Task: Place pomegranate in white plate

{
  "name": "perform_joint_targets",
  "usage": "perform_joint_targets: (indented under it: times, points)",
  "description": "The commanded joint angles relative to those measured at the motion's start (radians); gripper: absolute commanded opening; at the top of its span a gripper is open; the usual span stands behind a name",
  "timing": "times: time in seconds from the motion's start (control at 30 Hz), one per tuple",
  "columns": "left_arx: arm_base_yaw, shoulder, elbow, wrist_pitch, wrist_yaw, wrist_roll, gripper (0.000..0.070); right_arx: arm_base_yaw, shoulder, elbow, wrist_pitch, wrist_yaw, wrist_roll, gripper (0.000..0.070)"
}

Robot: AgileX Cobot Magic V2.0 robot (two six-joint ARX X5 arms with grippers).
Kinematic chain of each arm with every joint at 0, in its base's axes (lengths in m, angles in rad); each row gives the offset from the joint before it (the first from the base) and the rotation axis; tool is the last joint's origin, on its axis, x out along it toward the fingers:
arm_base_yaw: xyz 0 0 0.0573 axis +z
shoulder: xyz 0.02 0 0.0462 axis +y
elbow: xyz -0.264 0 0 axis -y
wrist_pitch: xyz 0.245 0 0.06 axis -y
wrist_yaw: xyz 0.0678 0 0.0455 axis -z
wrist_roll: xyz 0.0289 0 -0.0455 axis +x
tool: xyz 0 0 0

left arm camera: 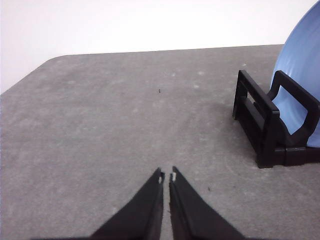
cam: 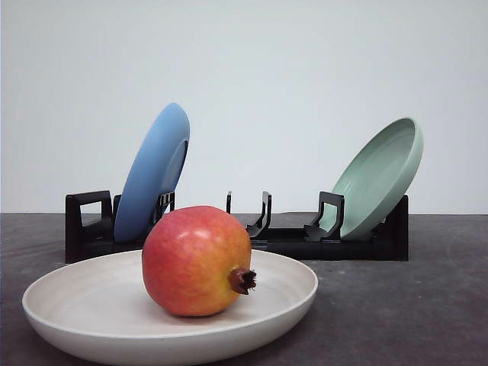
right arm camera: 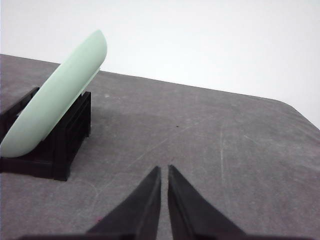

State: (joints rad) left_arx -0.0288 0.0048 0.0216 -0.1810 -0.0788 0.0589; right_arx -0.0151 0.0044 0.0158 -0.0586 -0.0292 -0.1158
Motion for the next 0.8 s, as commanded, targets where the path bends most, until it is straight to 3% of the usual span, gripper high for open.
perform_joint_targets:
  times: [0.0, 0.77]
  points:
    - [0.0, -0.002, -0.01, -0.006, 0.0, -0.004, 0.0, -0.002, -0.001, -0.004, 0.014, 0.003, 0.002, 0.0022]
    - [0.0, -0.002, -0.01, -0.006, 0.0, -0.004, 0.0, -0.002, -0.001, -0.004, 0.014, 0.003, 0.003, 0.0022]
